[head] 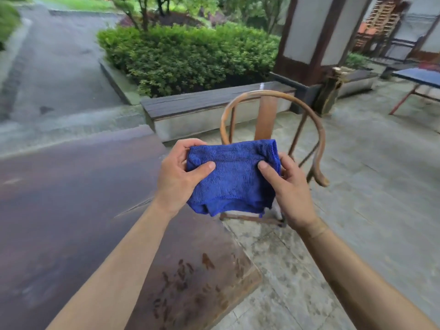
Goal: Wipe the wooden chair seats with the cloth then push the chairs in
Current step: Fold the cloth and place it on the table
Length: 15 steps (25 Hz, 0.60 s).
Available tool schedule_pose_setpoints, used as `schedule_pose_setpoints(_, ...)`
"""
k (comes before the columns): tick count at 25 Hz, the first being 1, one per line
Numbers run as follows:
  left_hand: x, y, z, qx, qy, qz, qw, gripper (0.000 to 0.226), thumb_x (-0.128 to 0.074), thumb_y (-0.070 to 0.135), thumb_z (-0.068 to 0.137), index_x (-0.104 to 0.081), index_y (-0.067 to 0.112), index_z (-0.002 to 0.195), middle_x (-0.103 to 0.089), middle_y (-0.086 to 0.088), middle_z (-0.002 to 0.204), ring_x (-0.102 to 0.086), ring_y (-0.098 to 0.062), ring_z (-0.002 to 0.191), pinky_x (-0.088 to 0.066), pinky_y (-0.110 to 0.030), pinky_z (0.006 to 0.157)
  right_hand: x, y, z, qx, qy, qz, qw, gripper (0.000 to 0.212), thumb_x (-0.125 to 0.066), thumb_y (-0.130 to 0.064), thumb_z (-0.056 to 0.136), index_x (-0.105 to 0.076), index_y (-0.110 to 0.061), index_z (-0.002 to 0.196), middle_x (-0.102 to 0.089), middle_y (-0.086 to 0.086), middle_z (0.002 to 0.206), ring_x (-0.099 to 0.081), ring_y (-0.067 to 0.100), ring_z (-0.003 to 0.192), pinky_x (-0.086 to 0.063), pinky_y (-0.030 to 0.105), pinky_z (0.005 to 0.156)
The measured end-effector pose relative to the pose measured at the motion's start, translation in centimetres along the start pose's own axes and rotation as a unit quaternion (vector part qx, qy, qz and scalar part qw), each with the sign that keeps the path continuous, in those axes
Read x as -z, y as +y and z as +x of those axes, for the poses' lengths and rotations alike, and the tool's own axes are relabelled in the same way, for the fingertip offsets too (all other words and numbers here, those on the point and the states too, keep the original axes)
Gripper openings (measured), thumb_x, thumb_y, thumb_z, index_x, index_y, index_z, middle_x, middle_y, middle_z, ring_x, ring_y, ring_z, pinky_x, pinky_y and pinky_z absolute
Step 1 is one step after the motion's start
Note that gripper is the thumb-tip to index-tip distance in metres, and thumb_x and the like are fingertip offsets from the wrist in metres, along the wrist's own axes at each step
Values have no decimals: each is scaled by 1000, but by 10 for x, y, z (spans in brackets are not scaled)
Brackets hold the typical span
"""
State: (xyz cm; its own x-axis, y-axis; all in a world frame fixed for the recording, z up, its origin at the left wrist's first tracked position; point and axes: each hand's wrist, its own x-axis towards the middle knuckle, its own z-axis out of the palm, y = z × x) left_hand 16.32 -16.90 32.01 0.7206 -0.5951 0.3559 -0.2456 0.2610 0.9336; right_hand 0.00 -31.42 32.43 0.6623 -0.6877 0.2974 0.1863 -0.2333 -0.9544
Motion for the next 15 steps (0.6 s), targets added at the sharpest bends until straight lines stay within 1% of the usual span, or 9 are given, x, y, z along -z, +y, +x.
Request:
schedule_pose_setpoints(2, 19, -4, 1, 20, 55, 18, 998, 38, -80, 0, 80, -63, 24, 105, -72, 6, 94, -68, -16, 88, -59, -36, 82, -22, 8, 22, -16, -46, 11, 999, 6, -63, -12, 97, -67, -17, 96, -65, -7, 87, -58, 7, 82, -49, 23, 77)
schedule_pose_setpoints(4, 38, -5, -1, 34, 110, 34, 993, 38, -78, -3, 81, -64, 24, 104, -72, 6, 92, -69, -16, 88, -60, -38, 81, -47, 13, 39, -25, -98, 24, 995, 5, -62, -10, 97, -65, -14, 96, -66, -12, 82, -58, 4, 77, -49, 18, 72)
schedule_pose_setpoints(6, 56, -6, -5, 40, 167, 55, 984, 38, -78, -3, 81, -64, 25, 101, -73, 2, 95, -70, -19, 91, -60, -38, 81, -68, 19, 53, -30, -155, 35, 987, 5, -60, -10, 98, -65, -12, 98, -67, -15, 81, -61, 3, 76, -50, 17, 70)
schedule_pose_setpoints(8, 68, -5, -17, 48, 222, 81, 970, 35, -78, -1, 82, -64, 24, 102, -73, -6, 101, -70, -23, 95, -61, -37, 81, -86, 26, 62, -43, -218, 50, 974, 6, -60, -12, 98, -65, -15, 101, -70, -11, 85, -63, 6, 79, -52, 20, 71)
schedule_pose_setpoints(12, 67, 3, -40, 62, 288, 126, 947, 33, -77, 0, 83, -63, 19, 107, -74, -5, 101, -70, -14, 88, -59, -27, 75, -100, 34, 70, -70, -296, 82, 949, 9, -60, -13, 99, -67, -18, 103, -73, -3, 90, -68, 10, 81, -55, 24, 70)
schedule_pose_setpoints(13, 64, 3, -43, 65, 302, 134, 942, 33, -77, 0, 83, -63, 17, 107, -74, -5, 101, -70, -13, 88, -58, -26, 74, -99, 36, 71, -76, -311, 85, 943, 10, -60, -14, 99, -67, -20, 102, -73, 1, 91, -68, 12, 83, -57, 27, 71)
schedule_pose_setpoints(15, 55, -1, -49, 74, 325, 150, 931, 33, -77, -1, 83, -63, 16, 108, -74, -4, 101, -70, -12, 87, -57, -24, 73, -95, 45, 72, -89, -332, 89, 935, 10, -61, -16, 99, -69, -23, 99, -73, 13, 99, -69, 19, 88, -58, 38, 78)
